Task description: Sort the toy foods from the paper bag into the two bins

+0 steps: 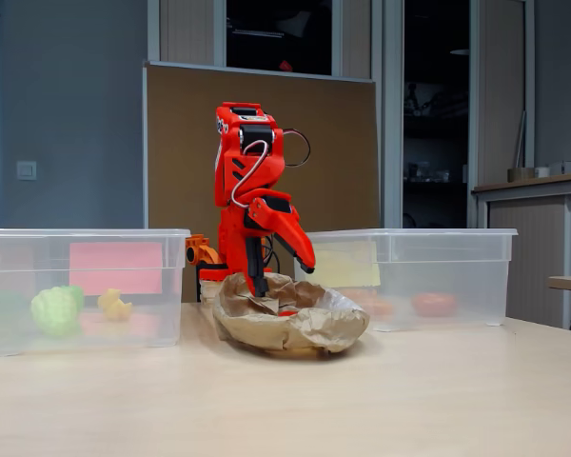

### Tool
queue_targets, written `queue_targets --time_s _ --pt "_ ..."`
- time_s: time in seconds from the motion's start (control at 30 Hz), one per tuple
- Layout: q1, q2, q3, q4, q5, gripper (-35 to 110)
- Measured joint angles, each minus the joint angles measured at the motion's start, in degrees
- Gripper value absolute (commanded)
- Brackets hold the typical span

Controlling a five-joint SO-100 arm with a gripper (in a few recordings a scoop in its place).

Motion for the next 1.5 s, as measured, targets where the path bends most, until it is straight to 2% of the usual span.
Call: queue_targets --time_s 0.3,0.57,1.0,1.2,1.37,1.5 --pt "0.0 -10.99 -4.57 -0.26 -1.67 51" --pt "0.0 -13.71 -5.98 -0.09 -1.49 49" --pt "-0.09 -18.72 -8.96 -0.44 3.78 24" --pt "-0.35 -18.98 -9.4 0.0 8.7 19" --pt "-1.14 -16.61 -9.32 3.78 11.69 14" --pt "-2.64 -13.71 -9.76 7.65 13.54 3"
